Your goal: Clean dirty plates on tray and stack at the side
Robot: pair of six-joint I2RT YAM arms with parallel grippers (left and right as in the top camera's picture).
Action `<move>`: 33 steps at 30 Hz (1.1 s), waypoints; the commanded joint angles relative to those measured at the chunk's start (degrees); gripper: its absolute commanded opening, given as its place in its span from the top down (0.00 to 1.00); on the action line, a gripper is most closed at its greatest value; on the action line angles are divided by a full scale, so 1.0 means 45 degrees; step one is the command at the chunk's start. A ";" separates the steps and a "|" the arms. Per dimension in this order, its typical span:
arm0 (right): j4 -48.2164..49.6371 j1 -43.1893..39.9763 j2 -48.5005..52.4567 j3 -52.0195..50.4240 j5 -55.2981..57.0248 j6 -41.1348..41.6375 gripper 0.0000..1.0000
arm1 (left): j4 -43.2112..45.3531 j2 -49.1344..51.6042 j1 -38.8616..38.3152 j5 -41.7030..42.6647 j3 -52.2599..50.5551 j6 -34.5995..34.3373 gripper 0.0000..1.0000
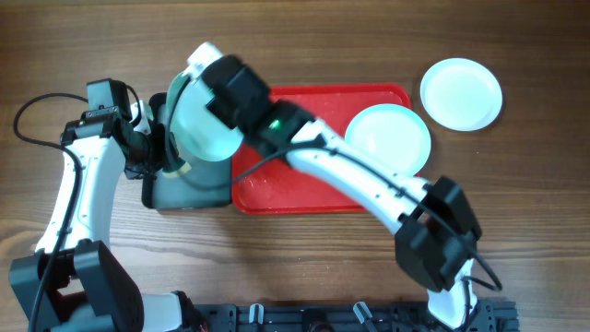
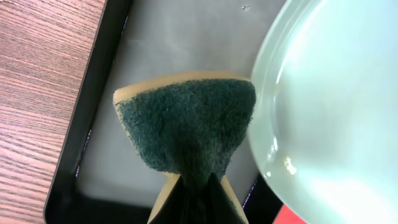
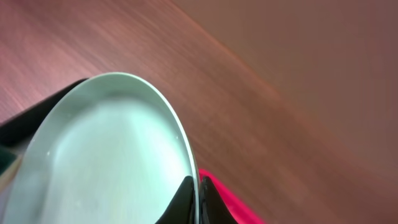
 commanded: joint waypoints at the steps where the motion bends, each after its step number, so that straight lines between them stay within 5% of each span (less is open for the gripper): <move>1: -0.0355 -0.1282 -0.0029 0.0209 -0.3147 0.3444 0.96 | 0.0034 -0.0199 -0.0049 0.0160 -0.0049 -0.0063 0.96; 5: -0.0495 -0.2497 -0.0238 0.0209 -0.5464 0.3682 0.96 | 0.0039 -0.0199 -0.0049 0.0160 -0.0049 -0.0058 0.96; 10: -0.1020 -0.4561 -0.0719 0.0209 -0.5435 0.4362 0.95 | 0.0189 -0.0199 -0.0049 0.0160 -0.0049 -0.0058 0.96; 25: -0.6003 -1.4615 -0.0588 0.0063 -0.4201 0.5115 0.96 | 0.0228 -0.0199 -0.0049 0.0165 -0.0049 -0.0058 0.96; 33: -0.7009 -1.5786 -0.0447 0.0063 -0.3551 0.5008 0.96 | 0.0233 -0.0199 -0.0049 0.0165 -0.0049 -0.0063 0.96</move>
